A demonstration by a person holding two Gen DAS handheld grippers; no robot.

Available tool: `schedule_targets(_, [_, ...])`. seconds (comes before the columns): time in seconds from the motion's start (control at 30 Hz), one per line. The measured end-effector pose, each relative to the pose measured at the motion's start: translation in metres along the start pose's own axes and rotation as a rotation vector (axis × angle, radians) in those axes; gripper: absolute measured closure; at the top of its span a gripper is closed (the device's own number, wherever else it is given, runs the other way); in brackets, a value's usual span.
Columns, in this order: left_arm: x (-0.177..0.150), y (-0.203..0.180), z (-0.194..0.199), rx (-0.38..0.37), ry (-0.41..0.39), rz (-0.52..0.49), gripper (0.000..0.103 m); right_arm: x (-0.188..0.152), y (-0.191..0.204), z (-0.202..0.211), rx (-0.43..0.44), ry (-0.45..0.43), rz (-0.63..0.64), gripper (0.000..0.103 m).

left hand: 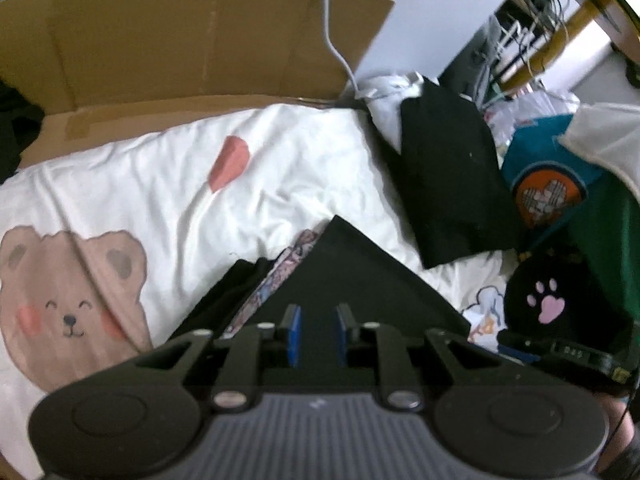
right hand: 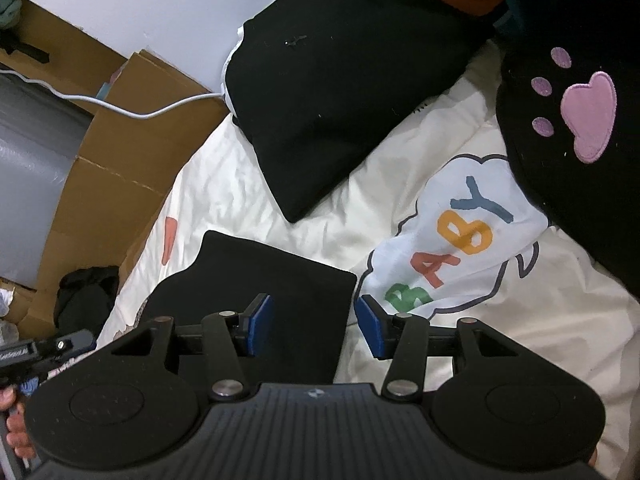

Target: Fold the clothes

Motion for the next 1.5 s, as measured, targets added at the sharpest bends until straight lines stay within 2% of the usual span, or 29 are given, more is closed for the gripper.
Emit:
schedule_targets(0.1, [0.004, 0.002, -0.014, 0.007, 0.008, -0.018, 0.081, -0.004, -0.004, -0.003, -0.004, 0.008, -0.005, 0.049])
schedule_targets(0.4, [0.01, 0.0, -0.049, 0.025, 0.0, -0.103, 0.065, -0.024, -0.004, -0.023, -0.003, 0.049, -0.009, 0.046])
schedule_targets(0.5, [0.009, -0.002, -0.059, 0.011, 0.027, -0.141, 0.062, -0.027, -0.006, -0.029, -0.012, 0.058, -0.011, 0.046])
schedule_targets(0.57, [0.01, -0.003, -0.064, 0.039, 0.043, -0.167, 0.062, -0.028, -0.007, -0.032, -0.014, 0.063, -0.018, 0.046])
schedule_targets(0.93, [0.004, -0.001, -0.078, 0.089, 0.044, -0.271, 0.062, -0.037, -0.004, -0.046, -0.007, 0.082, -0.018, 0.046])
schedule_targets(1.0, [0.001, 0.002, -0.082, 0.11, 0.054, -0.273, 0.069, -0.039, -0.003, -0.048, -0.004, 0.088, -0.017, 0.046])
schedule_targets(1.07, [0.0, 0.005, -0.086, 0.136, 0.06, -0.266, 0.096, -0.041, -0.003, -0.049, -0.001, 0.093, -0.016, 0.046])
schedule_targets(1.1, [0.0, 0.007, -0.086, 0.139, 0.062, -0.256, 0.099, -0.042, -0.004, -0.049, 0.0, 0.094, -0.016, 0.046])
schedule_targets(1.17, [-0.001, 0.01, -0.085, 0.118, 0.069, -0.234, 0.1, -0.043, -0.005, -0.048, 0.001, 0.094, -0.017, 0.046])
schedule_targets(1.27, [0.0, 0.008, -0.079, 0.123, 0.067, -0.267, 0.1, -0.043, -0.005, -0.047, 0.0, 0.091, -0.02, 0.046])
schedule_targets(1.5, [0.015, 0.017, -0.062, 0.181, 0.033, -0.258, 0.101, -0.047, -0.002, -0.048, 0.016, 0.102, -0.007, 0.046])
Point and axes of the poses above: each gripper's, at about its wrist camera, not at the fingertips, and z roughly against the way its jaws point, y to its left, x to its top, the point moved 4 cm from there along -z, roughly the way its jaws point, and after that the axes turned 4 degrees about z, right-handed, at the moved point
